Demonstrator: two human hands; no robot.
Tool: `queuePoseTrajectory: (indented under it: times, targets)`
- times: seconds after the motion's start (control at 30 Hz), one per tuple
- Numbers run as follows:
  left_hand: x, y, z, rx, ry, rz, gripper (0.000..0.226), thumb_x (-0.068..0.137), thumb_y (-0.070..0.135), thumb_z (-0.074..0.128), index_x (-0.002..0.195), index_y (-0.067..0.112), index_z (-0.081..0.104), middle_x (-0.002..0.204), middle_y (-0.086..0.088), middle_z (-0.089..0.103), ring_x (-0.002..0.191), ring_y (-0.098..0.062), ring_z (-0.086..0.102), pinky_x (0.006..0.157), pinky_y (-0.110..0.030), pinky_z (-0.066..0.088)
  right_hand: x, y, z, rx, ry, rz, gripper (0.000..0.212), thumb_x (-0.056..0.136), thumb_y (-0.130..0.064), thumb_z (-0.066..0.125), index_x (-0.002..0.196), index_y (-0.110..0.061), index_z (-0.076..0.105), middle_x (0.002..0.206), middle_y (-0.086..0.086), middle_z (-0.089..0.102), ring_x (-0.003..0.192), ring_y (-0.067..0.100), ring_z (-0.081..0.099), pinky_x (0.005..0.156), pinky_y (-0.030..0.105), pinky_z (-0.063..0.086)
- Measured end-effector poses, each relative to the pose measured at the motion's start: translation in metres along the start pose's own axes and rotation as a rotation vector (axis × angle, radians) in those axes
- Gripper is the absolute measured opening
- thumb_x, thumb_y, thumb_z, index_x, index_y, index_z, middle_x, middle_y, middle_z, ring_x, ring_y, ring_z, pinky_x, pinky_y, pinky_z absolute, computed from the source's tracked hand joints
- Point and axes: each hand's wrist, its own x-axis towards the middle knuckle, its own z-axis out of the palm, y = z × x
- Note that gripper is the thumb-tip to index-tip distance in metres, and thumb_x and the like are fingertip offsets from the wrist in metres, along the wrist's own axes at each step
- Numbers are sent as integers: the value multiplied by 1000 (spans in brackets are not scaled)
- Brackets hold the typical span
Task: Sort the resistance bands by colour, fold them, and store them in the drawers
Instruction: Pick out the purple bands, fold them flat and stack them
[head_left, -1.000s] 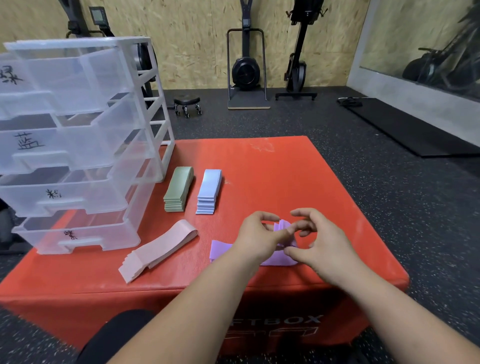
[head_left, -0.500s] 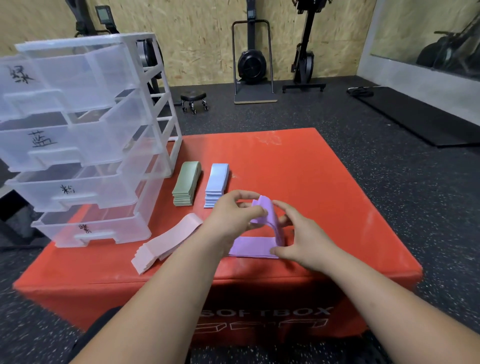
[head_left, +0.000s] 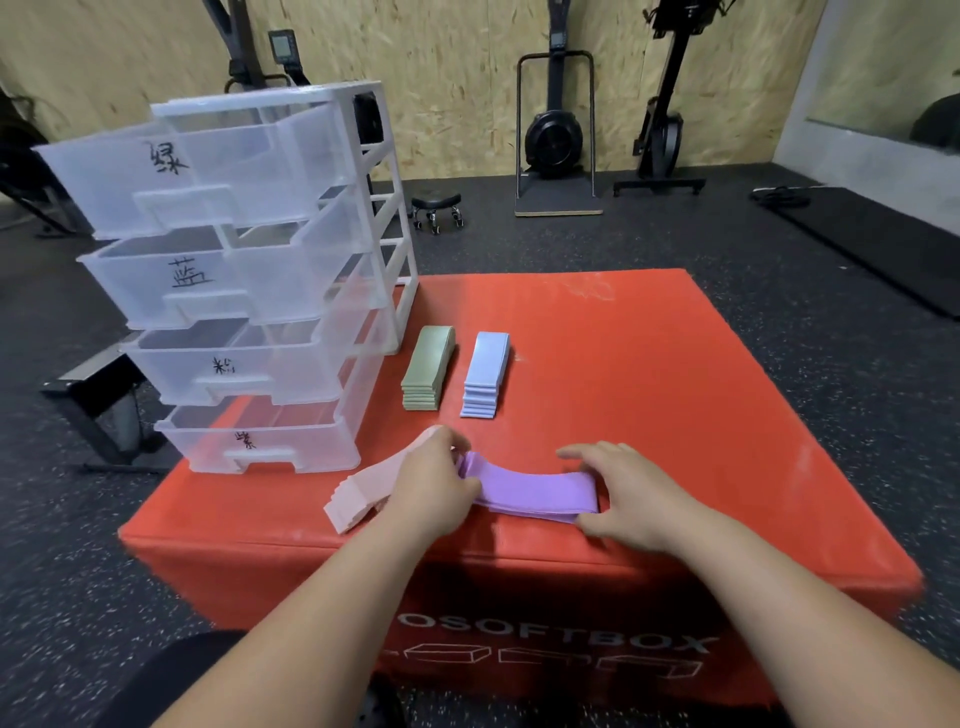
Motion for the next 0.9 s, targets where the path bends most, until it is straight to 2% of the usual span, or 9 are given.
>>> queuePoseTrajectory:
  times: [0.1,0.2,0.33,0.4,0.47,0.6,0.67,0.8,0.9]
  targets:
    - [-3,-1,10,178,32,162,32,94,15,63,127,13,62,115,-8,62,100,-29,64,84,-35,50,-2,3,-1,-18,2,-41,66,73,-45,73,136,-39,57,119,-10,56,116,18,52,104,35,43]
    - [-6,3,15,411,-13,250,39,92,9,59,130,17,55,122,-9,51,102,-35,64,83,-47,54,-6,4,-3,-37,11,-50,55,77,-50,79,129,-42,61,116,-14,53,111,14,49,100,32,43]
    - [-4,8,16,641,40,429,38,93,9,56,128,24,57,132,-5,49,118,-31,50,82,-41,46,-11,4,-1,-12,23,-16,47,81,-65,73,124,-47,65,114,-18,49,111,10,47,99,31,44]
    - [0,8,16,632,8,574,29,96,13,52,120,26,62,131,-1,55,117,-30,51,88,-42,46,-10,3,1,4,57,25,35,90,-56,70,123,-48,66,113,-17,49,110,11,49,100,32,44]
    - [2,4,17,643,-80,690,25,95,13,52,113,29,61,122,3,59,109,-27,55,91,-42,46,-8,0,3,16,76,96,37,92,-47,70,129,-49,62,110,-11,50,109,15,56,99,34,46]
    - [3,-2,23,624,-104,709,20,95,14,50,107,28,56,108,4,60,98,-27,58,91,-43,45,-3,-5,7,35,38,267,63,88,-41,74,145,-40,47,102,-8,59,103,21,62,91,35,48]
    - [6,-3,24,570,-94,699,11,98,31,47,103,28,56,106,5,60,98,-26,57,90,-43,45,2,-7,8,141,62,317,61,82,-28,78,136,-35,53,87,-11,67,88,16,65,77,27,49]
    - [8,-6,26,550,-133,686,38,89,59,64,111,29,56,111,5,58,100,-22,51,91,-40,43,17,-11,3,387,264,348,49,75,-6,77,113,-33,62,77,-2,69,61,17,61,48,17,44]
    - [6,-4,27,534,-84,642,39,88,55,70,112,27,56,110,2,59,101,-26,54,91,-42,44,32,-12,-2,468,343,322,51,76,-6,80,115,-34,65,87,-2,70,68,20,68,60,26,52]
